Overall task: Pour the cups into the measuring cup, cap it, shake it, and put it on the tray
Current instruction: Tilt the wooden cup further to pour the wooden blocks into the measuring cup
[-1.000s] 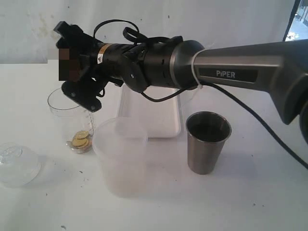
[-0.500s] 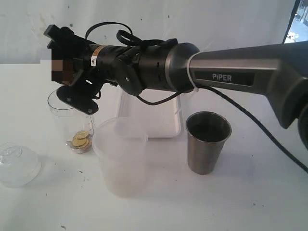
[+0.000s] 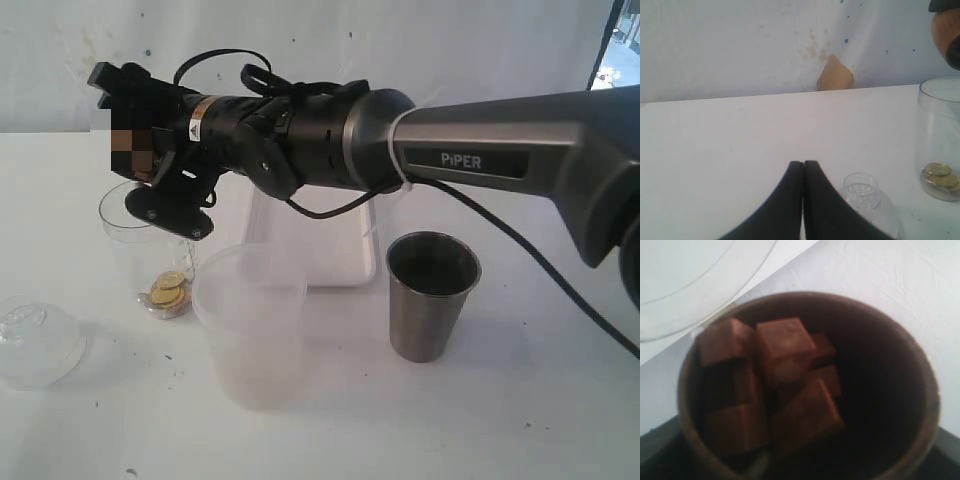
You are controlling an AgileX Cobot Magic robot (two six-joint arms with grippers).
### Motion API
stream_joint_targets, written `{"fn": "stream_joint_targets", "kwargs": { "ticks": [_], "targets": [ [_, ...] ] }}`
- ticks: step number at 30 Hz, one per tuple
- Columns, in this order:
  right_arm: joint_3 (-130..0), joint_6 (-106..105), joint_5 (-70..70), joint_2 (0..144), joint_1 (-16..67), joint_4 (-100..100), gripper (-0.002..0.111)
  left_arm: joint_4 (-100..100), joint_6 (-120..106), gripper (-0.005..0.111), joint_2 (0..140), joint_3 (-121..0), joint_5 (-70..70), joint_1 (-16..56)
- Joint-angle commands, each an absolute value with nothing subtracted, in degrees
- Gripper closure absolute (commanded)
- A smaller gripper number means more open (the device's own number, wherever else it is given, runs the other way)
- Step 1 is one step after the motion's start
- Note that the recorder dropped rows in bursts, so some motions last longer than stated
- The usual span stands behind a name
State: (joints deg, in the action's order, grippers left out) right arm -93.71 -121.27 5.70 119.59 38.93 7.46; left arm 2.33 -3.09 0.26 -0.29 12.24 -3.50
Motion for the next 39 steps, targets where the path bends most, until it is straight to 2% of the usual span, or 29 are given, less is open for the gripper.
{"fn": "stream_joint_targets", "kwargs": {
  "ticks": [1,13,16,25,34,39],
  "targets": [
    [-94.2,-122.7,7.2,119.5,38.9,7.6,0.108,2.0,-3.0,0.106,0.0,0.0,11.6,-3.3],
    [-94.2,-118.0,11.0,120.2,39.3,4.4,0.108,2.0,-3.0,0.106,0.0,0.0,11.6,-3.3],
    [-94.2,-122.9,6.4,120.4,39.4,9.4,0.108,2.0,-3.0,0.106,0.0,0.0,11.6,-3.3],
    [-94.4,-122.3,10.2,120.6,39.4,9.9,0.108,2.0,-3.0,0.106,0.0,0.0,11.6,-3.3],
    [-94.7,-122.3,5.3,120.7,39.3,12.4,0.108,2.0,-3.0,0.106,0.0,0.0,11.6,-3.3],
    [-94.7,-122.3,7.8,120.7,39.3,12.3,0.108,2.0,-3.0,0.106,0.0,0.0,11.6,-3.3]
  ]
}}
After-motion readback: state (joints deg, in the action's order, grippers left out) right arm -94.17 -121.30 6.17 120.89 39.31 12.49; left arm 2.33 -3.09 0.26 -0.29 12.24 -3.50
